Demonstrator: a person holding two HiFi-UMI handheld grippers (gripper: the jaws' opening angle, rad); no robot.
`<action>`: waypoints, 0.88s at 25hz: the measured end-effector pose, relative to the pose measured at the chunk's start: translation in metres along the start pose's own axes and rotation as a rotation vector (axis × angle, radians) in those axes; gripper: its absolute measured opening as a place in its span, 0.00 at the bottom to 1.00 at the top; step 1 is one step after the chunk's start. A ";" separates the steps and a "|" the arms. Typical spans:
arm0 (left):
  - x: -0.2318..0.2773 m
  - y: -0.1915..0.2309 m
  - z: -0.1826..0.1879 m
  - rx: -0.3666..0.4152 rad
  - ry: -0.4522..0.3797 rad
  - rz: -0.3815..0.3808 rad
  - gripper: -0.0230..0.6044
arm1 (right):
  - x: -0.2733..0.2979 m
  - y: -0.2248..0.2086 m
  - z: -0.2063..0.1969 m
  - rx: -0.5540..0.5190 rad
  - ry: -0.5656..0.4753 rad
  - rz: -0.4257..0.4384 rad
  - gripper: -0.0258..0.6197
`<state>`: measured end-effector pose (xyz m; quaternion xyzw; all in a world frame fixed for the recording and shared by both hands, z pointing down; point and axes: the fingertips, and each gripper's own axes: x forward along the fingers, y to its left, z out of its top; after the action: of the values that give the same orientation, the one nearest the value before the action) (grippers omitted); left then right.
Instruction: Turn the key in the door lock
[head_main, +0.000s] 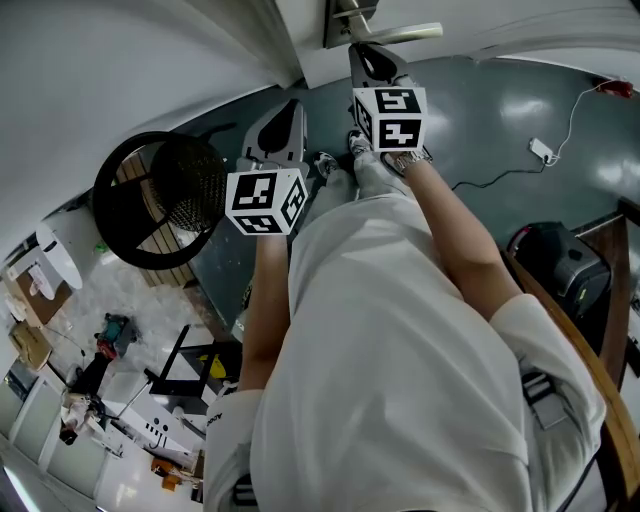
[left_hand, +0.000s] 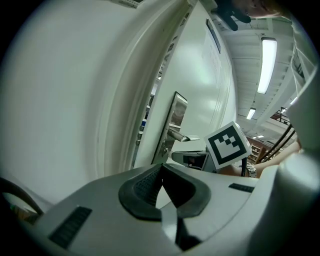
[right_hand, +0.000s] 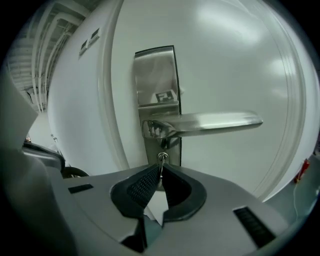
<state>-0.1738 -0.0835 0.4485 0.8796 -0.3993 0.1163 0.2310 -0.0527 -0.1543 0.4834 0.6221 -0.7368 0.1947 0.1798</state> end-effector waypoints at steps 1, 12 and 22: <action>-0.001 0.002 0.000 -0.001 -0.002 -0.002 0.05 | 0.000 0.001 0.000 -0.015 0.002 -0.013 0.08; -0.007 0.020 0.010 -0.014 -0.030 -0.011 0.05 | 0.001 0.011 0.003 -0.444 0.029 -0.253 0.08; -0.005 0.026 0.014 -0.018 -0.038 -0.001 0.05 | 0.012 0.013 -0.010 -0.550 0.031 -0.320 0.18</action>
<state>-0.1962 -0.1017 0.4428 0.8797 -0.4043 0.0961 0.2313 -0.0677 -0.1571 0.4976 0.6549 -0.6519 -0.0331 0.3808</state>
